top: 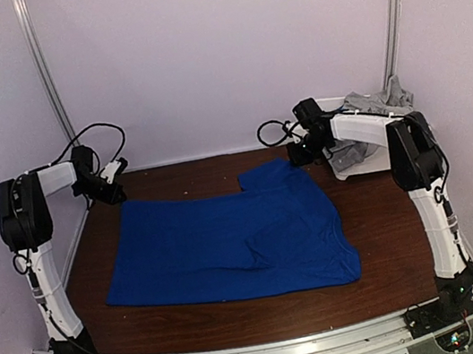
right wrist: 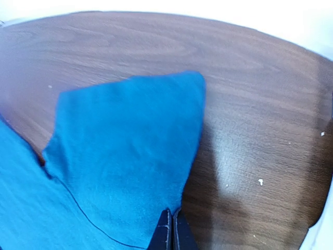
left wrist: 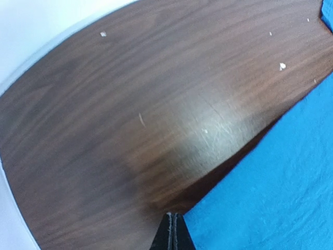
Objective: Fold and stack the mixed laundry pile
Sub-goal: Pick up the 1/3-folded T-shirt from the center of the board, then fold the 1/3-folded T-shirt at the center of the board.
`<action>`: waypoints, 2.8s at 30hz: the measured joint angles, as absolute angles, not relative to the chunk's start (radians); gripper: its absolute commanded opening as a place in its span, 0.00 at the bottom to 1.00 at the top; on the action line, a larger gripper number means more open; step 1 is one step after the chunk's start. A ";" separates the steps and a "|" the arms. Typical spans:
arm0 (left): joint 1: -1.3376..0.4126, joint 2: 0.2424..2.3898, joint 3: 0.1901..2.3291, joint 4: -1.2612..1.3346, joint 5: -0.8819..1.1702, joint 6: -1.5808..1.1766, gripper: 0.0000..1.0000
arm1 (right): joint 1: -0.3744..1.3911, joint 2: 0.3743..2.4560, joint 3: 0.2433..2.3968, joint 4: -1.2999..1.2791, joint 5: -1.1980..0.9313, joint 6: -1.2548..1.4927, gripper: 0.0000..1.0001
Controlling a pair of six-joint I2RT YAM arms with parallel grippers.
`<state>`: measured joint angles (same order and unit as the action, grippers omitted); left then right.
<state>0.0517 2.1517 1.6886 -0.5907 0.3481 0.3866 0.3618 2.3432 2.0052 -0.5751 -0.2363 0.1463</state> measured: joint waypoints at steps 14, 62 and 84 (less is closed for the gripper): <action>0.052 1.970 1.378 -0.482 0.334 0.352 0.00 | 0.366 2.164 1.745 -0.495 -0.266 0.165 0.00; 0.007 1.544 0.947 -0.502 0.040 0.285 0.00 | 0.507 1.686 1.072 -0.339 -0.231 0.248 0.00; 0.004 1.550 0.935 -0.525 -0.016 0.278 0.00 | 0.518 1.660 1.054 -0.361 -0.206 0.262 0.00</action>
<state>0.0044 1.5497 0.9348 -0.5251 -0.0158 0.2775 0.5179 1.6604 1.0538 -0.3611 -0.2058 0.2619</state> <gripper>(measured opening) 0.010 0.006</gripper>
